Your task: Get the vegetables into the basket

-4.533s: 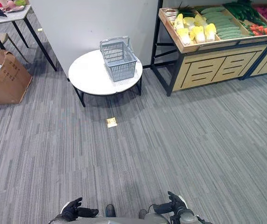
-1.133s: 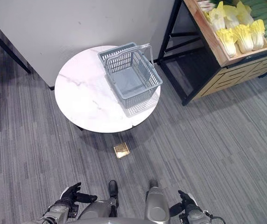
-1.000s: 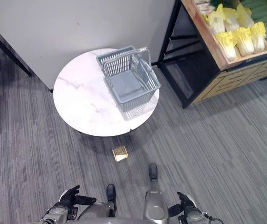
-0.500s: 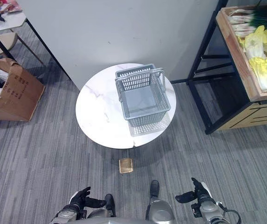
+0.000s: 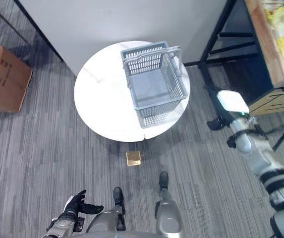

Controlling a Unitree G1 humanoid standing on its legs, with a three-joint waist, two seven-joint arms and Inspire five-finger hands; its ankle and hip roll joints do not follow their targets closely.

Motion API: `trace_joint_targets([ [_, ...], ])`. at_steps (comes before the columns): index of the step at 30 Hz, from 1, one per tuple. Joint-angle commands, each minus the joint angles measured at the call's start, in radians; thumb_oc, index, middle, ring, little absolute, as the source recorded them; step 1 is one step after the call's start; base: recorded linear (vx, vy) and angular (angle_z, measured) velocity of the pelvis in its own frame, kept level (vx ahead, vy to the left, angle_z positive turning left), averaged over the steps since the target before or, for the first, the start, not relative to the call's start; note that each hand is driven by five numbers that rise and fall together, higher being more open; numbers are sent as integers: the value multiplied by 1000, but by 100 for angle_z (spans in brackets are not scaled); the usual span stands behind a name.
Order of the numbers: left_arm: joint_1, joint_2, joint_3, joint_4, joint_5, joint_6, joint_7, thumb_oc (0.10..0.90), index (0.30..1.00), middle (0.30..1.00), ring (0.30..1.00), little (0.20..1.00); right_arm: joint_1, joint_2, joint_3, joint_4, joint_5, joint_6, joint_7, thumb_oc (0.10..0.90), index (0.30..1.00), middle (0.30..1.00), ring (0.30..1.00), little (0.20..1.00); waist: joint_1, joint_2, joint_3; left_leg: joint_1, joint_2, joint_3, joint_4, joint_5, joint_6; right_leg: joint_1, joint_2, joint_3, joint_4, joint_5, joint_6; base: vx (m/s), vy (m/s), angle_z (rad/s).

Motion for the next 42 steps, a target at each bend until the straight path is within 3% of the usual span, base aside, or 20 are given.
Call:
trace_joint_targets([
  [1,-34,48,-7,33,4,-16,20,900,1000,1000,1000,1000,-158,-15,18,-54,-26,-27,-64,900,1000,1000,1000,1000,19,-59,-5,-1,37,-54,1,-23,-40,45,-83,73,0,-25,132,-13,6,6],
  [5,-40,54,-9,36,-13,-18,29,900,1000,1000,1000,1000,-314,-4,103,-13,-13,-17,-70,900,1000,1000,1000,1000,32,-59,4,-20,37,-63,1,-16,-45,34,-84,68,0,-24,130,-3,-9,12],
  [11,-59,69,-45,37,-67,-37,54,900,1000,1000,1000,1000,-705,48,331,288,56,4,-94,900,1000,1000,1000,1000,72,-60,27,-79,47,-91,1,8,-60,-8,-73,60,0,-22,124,12,-33,13],
  [18,-81,61,-103,38,-102,-52,74,900,1000,1000,1000,1000,-913,112,427,546,124,16,-125,900,1000,1000,1000,1000,96,-45,39,-127,48,-117,1,21,-68,-41,-70,58,0,-26,121,44,-15,8],
  [25,-95,56,-136,37,-111,-57,85,900,1000,1000,1000,1000,-1010,117,464,648,161,14,-163,900,1000,1000,1000,1000,111,-27,42,-159,44,-136,1,29,-73,-60,-73,52,0,-30,121,56,-14,5],
  [32,-95,45,-126,31,-118,-55,110,900,1000,1000,1000,1000,-1047,94,436,504,159,41,-224,900,1000,1000,1000,1000,99,-39,48,-160,43,-141,1,21,-74,-61,-71,58,0,-38,119,58,-1,4],
  [42,-118,50,-173,34,-123,-63,98,900,1000,1000,1000,1000,-1113,172,540,777,160,30,-168,900,1000,1000,1000,1000,124,-22,52,-179,35,-158,1,29,-77,-71,-75,55,0,-39,120,6,-3,1],
])
